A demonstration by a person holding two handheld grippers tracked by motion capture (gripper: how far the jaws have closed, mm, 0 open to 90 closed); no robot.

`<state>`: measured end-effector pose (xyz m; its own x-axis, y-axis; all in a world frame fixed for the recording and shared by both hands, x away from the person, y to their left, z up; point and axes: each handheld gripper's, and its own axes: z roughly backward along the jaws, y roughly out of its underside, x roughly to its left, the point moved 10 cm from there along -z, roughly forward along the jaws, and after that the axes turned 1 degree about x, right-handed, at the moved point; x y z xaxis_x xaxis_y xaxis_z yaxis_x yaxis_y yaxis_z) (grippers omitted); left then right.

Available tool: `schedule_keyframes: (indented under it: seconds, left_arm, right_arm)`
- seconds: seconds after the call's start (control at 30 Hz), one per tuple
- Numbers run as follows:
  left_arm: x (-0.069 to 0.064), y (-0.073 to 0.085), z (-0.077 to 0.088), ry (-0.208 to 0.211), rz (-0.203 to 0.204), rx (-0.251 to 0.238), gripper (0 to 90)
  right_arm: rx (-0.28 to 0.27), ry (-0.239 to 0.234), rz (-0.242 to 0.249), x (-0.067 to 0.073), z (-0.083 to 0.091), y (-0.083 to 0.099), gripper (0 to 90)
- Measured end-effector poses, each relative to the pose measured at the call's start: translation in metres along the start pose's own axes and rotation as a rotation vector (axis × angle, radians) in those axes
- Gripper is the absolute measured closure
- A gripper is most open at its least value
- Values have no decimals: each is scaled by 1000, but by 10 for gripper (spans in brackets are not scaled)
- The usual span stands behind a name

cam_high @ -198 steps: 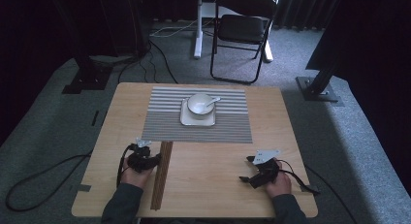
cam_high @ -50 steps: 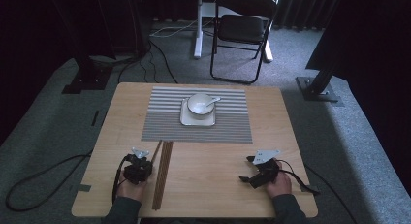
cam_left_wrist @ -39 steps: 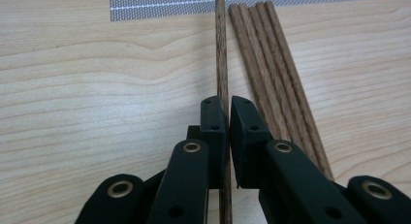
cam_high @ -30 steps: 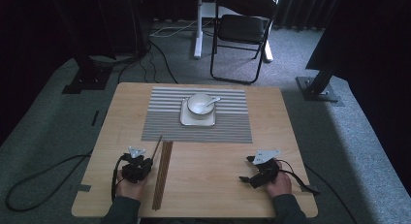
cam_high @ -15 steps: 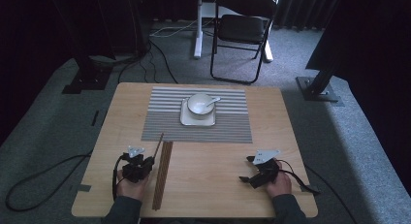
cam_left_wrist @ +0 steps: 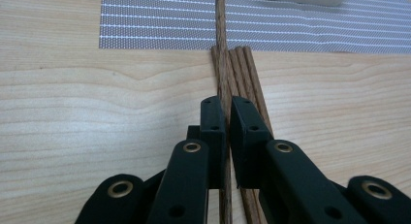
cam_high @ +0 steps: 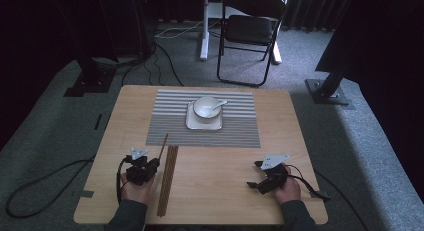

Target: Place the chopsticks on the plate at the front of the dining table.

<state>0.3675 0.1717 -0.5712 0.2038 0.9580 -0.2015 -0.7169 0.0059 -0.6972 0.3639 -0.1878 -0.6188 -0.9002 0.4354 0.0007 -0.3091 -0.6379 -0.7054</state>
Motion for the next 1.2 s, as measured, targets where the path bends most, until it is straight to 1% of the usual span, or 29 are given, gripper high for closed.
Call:
schedule_keyframes:
  seconds: [0.1, 0.17, 0.33, 0.5, 0.6, 0.93, 1.2]
  left_arm:
    - [1, -2, -1, -3, -3, 3, 847]
    - [1, -3, -1, -1, 5, 2, 847]
    - [3, -6, -2, -5, 5, -3, 846]
    - [4, -6, -5, -11, 8, 10, 847]
    - [3, -6, -7, -11, 11, 13, 847]
    - [-1, -13, -13, -9, -3, 19, 847]
    - [-3, -19, -16, -8, 3, 14, 846]
  right_arm:
    - [0, 0, 0, 0, 0, 0, 111]
    - [0, 0, 0, 0, 0, 0, 111]
    - [0, 2, -2, 0, 0, 0, 111]
    - [0, 3, -4, 0, 0, 0, 111]
    - [0, 3, -4, 0, 0, 0, 111]
    - [0, 3, -5, 0, 0, 0, 111]
    - [0, 3, -4, 0, 0, 0, 111]
